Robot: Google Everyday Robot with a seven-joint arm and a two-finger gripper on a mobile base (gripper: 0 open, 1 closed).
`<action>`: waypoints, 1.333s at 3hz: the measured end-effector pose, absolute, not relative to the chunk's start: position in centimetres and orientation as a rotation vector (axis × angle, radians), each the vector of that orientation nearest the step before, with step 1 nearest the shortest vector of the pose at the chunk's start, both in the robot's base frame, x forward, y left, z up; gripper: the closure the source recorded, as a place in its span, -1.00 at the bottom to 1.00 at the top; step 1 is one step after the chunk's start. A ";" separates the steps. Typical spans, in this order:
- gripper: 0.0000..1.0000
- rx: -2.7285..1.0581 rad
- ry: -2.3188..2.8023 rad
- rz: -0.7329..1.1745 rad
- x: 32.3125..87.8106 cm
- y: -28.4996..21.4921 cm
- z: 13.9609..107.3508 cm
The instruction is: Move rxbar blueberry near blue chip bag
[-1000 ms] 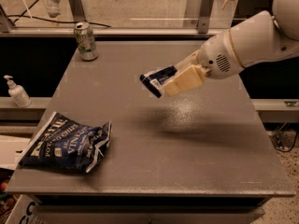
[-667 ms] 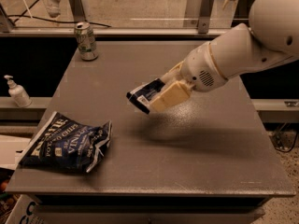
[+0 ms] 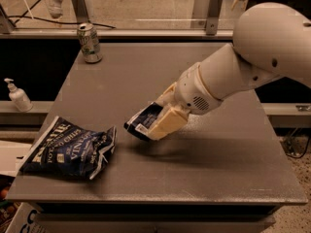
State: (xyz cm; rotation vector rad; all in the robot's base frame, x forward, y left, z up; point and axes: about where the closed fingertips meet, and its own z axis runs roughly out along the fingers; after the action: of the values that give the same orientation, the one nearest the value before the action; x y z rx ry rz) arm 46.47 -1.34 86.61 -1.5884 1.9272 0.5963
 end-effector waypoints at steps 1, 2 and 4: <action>1.00 -1.697 1.904 0.575 44.7 -0.1 85.5; 1.00 -1.785 1.886 0.571 43.4 0.9 84.5; 0.20 -1.797 1.874 0.638 42.5 2.9 84.8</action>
Offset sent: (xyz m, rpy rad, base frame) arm -0.0459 0.0320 -0.0335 -0.1378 0.0170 0.2057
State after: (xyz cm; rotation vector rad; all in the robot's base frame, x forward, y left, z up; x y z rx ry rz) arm 42.46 2.85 84.75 -1.7971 1.8740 0.6381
